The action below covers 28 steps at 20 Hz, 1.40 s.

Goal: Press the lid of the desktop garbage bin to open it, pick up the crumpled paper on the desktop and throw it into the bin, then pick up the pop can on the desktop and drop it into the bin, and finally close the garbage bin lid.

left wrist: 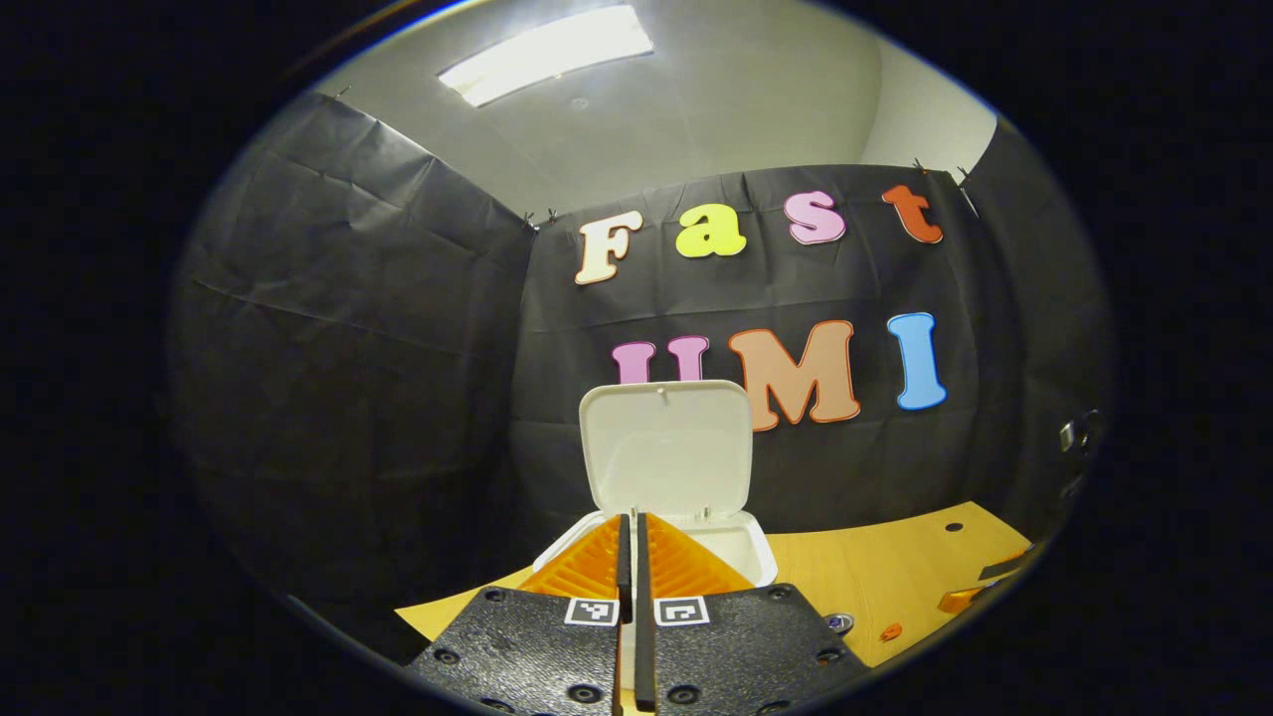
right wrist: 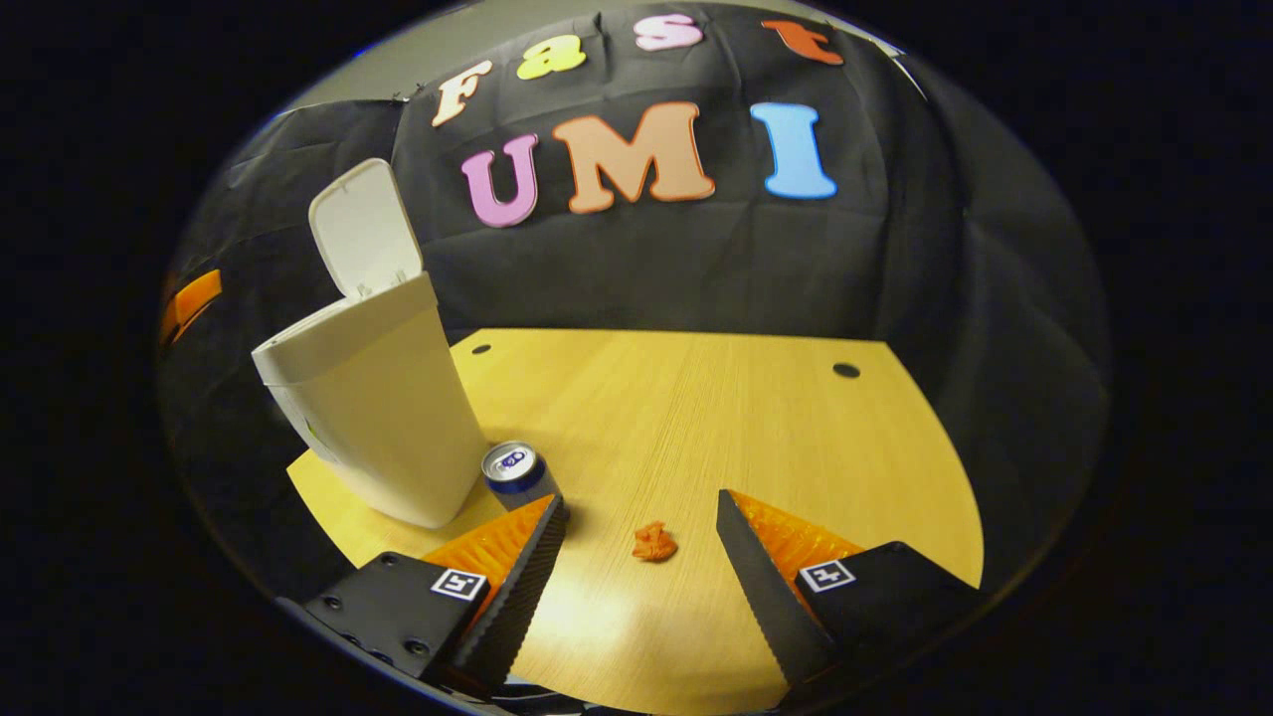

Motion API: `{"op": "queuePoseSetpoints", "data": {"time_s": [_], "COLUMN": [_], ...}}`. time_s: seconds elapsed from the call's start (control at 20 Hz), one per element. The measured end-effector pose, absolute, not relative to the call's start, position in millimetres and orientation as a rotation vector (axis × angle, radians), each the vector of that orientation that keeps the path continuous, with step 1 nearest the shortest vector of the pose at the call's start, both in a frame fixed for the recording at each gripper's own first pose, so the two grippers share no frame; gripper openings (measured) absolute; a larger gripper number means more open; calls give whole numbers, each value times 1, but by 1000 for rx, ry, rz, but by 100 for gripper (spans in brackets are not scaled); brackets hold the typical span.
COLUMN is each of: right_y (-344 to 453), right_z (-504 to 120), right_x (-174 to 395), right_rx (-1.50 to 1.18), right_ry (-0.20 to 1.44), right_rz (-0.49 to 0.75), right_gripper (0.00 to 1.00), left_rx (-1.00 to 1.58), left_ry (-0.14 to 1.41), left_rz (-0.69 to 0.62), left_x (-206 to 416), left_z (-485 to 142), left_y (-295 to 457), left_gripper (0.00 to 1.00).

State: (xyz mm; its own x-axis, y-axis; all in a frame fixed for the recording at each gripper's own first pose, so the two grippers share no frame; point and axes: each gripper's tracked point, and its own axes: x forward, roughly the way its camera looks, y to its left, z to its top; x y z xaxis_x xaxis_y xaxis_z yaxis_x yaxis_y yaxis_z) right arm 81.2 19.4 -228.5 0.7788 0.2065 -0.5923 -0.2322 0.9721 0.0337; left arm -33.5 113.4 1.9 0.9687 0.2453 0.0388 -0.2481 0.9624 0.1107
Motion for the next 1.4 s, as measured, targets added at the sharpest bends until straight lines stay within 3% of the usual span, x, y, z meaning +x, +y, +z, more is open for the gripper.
{"op": "queuePoseSetpoints", "data": {"time_s": [0.15, 0.25, 0.35, 0.4, 0.5, 0.55, 0.6, 0.65, 0.8, 0.85, 0.9, 0.95, 1.0, 1.15, 1.4], "right_y": [16, 14, 14, 16, 18, 18, 18, 19, 21, 22, 22, 21, 21, 16, 11], "right_z": [-258, -273, -287, -293, -302, -308, -314, -320, -330, -333, -338, -342, -346, -352, -351], "right_x": [95, 104, 112, 115, 121, 125, 128, 130, 139, 141, 141, 142, 141, 140, 143], "right_rx": [-41, -45, -49, -49, -53, -60, -63, -66, -77, -82, -90, -101, -113, -149, -144], "right_ry": [709, 749, 783, 797, 818, 830, 844, 857, 873, 883, 901, 915, 928, 943, 953], "right_rz": [243, 242, 244, 254, 267, 267, 267, 266, 269, 270, 273, 271, 269, 252, 217], "right_gripper": [96, 87, 76, 80, 75, 65, 69, 56, 55, 44, 46, 40, 46, 47, 36], "left_rx": [79, 61, 74, 85, 102, 107, 111, 115, 139, 149, 156, 159, 160, 163, 170], "left_ry": [-7, 9, 26, 34, 43, 43, 43, 39, 42, 46, 50, 57, 65, 75, 62], "left_rz": [302, 314, 318, 320, 336, 346, 359, 375, 408, 420, 430, 439, 448, 464, 481], "left_x": [-46, -52, -54, -55, -58, -60, -63, -65, -71, -73, -74, -75, -76, -79, -80], "left_z": [-5, -9, -14, -16, -19, -20, -19, -18, -15, -17, -17, -19, -21, -25, -20], "left_y": [118, 115, 114, 114, 116, 117, 119, 121, 126, 129, 131, 133, 134, 137, 140], "left_gripper": [3, 11, 40, 53, 79, 87, 90, 90, 89, 89, 90, 89, 89, 91, 91]}}
